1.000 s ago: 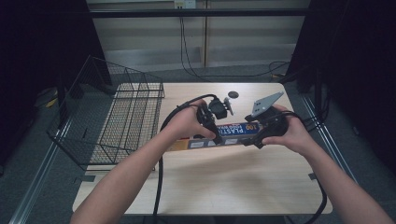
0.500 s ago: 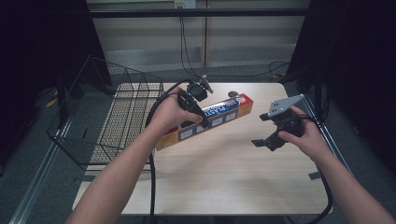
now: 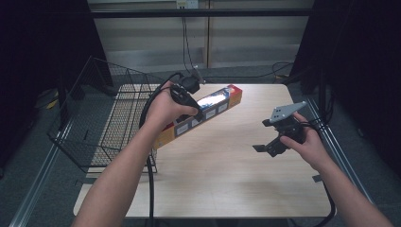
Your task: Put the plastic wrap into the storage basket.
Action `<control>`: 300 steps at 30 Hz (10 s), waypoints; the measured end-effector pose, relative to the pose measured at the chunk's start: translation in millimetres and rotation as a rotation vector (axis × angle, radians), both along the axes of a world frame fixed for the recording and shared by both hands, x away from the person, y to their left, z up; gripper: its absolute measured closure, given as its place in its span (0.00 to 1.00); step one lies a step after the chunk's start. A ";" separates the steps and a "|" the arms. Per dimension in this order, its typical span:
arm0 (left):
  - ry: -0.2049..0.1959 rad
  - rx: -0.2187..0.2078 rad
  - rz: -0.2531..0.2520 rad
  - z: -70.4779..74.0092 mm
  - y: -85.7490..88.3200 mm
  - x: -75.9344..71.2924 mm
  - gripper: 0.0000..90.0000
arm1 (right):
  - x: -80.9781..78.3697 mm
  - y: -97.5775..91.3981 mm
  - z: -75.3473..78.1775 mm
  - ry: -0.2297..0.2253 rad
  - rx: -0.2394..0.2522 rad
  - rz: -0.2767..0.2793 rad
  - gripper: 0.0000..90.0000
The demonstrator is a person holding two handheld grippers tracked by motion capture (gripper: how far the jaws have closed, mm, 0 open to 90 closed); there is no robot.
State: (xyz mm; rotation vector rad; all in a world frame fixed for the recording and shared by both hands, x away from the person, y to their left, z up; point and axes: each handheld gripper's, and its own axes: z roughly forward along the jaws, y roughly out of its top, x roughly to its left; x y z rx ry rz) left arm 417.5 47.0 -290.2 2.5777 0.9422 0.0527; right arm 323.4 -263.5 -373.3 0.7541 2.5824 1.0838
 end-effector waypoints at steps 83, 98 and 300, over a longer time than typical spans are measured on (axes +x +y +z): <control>-0.094 -0.007 0.620 52.8 141.6 14.7 0.49 | -2.5 26.2 -14.3 -0.003 0.014 0.012 0.00; -0.127 0.007 0.753 46.5 169.4 16.2 0.49 | -2.7 27.0 -15.1 -0.003 0.015 0.012 0.00; -0.092 -0.315 0.346 -29.4 46.5 -12.4 0.13 | -24.1 -1.5 -59.2 0.017 0.086 -0.069 0.00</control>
